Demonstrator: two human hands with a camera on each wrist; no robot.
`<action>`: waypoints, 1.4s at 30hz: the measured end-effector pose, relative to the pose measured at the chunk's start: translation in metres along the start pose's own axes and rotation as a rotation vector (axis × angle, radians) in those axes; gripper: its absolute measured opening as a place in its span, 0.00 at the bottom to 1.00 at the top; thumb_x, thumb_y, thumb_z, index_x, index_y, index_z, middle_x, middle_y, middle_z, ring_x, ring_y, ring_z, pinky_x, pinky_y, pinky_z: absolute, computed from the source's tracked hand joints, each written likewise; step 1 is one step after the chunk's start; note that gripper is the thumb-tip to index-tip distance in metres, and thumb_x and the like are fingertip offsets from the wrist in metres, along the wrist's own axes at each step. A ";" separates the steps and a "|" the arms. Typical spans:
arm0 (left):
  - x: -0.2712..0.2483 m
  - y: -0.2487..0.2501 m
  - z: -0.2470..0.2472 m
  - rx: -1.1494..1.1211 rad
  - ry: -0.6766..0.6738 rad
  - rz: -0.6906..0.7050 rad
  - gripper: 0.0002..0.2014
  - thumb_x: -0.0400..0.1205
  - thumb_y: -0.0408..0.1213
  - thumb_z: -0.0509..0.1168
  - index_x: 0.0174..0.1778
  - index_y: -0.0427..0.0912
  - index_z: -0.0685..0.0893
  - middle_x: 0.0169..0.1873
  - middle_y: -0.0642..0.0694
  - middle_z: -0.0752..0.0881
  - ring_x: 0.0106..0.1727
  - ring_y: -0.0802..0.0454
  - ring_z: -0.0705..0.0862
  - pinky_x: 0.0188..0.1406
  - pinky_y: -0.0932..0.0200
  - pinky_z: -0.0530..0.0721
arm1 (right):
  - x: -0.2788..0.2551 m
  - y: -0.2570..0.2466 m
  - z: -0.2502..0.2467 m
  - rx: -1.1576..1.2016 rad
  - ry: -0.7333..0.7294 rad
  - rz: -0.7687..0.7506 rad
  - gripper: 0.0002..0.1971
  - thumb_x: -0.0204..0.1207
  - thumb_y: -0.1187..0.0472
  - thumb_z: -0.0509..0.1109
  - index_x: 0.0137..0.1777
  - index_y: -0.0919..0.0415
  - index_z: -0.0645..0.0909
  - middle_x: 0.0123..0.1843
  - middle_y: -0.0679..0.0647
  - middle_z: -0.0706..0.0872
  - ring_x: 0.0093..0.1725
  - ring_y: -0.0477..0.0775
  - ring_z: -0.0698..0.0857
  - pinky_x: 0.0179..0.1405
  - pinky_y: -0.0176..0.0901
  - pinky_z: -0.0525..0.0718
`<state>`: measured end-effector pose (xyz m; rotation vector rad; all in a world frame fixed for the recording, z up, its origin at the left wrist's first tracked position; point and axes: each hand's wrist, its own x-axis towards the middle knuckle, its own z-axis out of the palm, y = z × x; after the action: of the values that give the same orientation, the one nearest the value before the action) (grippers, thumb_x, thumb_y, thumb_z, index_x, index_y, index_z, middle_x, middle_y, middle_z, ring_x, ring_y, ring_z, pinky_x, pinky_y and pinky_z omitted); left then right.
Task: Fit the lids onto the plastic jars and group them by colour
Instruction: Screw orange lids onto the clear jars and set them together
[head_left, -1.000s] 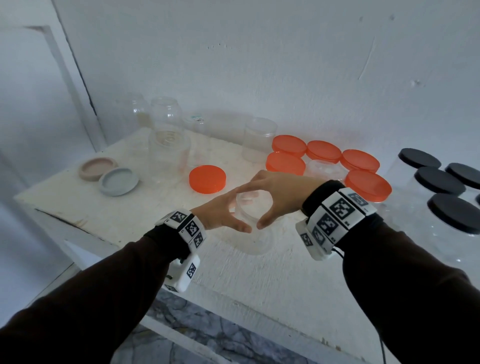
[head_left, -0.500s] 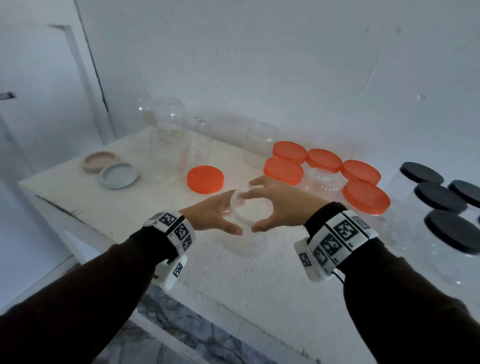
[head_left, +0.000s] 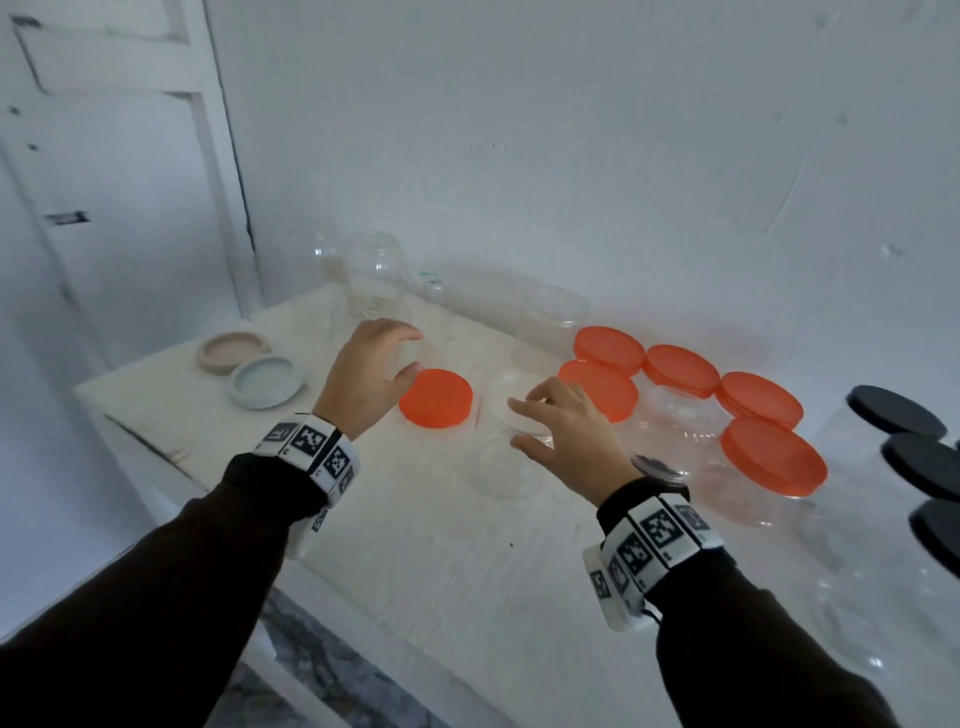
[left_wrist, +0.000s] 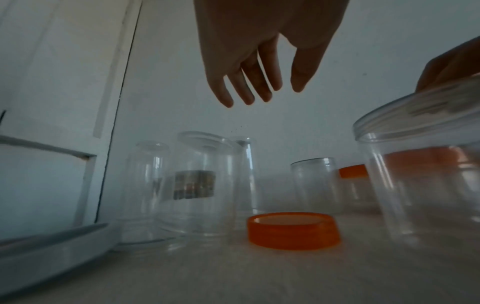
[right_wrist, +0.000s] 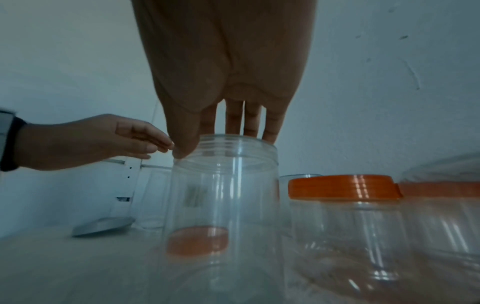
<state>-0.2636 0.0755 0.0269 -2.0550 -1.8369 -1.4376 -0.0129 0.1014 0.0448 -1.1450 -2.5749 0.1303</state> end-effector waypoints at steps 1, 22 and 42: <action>0.005 -0.006 -0.003 0.049 0.023 0.024 0.21 0.74 0.46 0.61 0.56 0.36 0.83 0.56 0.42 0.83 0.61 0.49 0.75 0.62 0.58 0.70 | 0.006 0.001 0.003 -0.001 0.011 0.020 0.21 0.77 0.52 0.68 0.70 0.54 0.77 0.63 0.52 0.77 0.64 0.52 0.72 0.52 0.38 0.71; 0.051 -0.098 -0.010 0.300 -0.249 0.011 0.36 0.70 0.46 0.76 0.69 0.31 0.74 0.71 0.34 0.73 0.75 0.33 0.63 0.72 0.41 0.65 | 0.108 0.023 0.039 -0.034 0.152 0.380 0.20 0.81 0.61 0.62 0.73 0.57 0.72 0.75 0.56 0.72 0.75 0.57 0.66 0.62 0.52 0.75; 0.028 -0.037 0.010 -0.075 -0.474 0.456 0.22 0.77 0.46 0.64 0.64 0.38 0.78 0.64 0.44 0.78 0.67 0.49 0.70 0.66 0.54 0.70 | 0.123 0.019 0.046 0.021 0.172 0.523 0.22 0.81 0.64 0.61 0.75 0.58 0.70 0.78 0.56 0.69 0.77 0.56 0.63 0.73 0.46 0.62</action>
<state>-0.2903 0.1143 0.0195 -2.7959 -1.2839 -0.9742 -0.0913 0.2070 0.0284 -1.7134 -2.0708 0.1668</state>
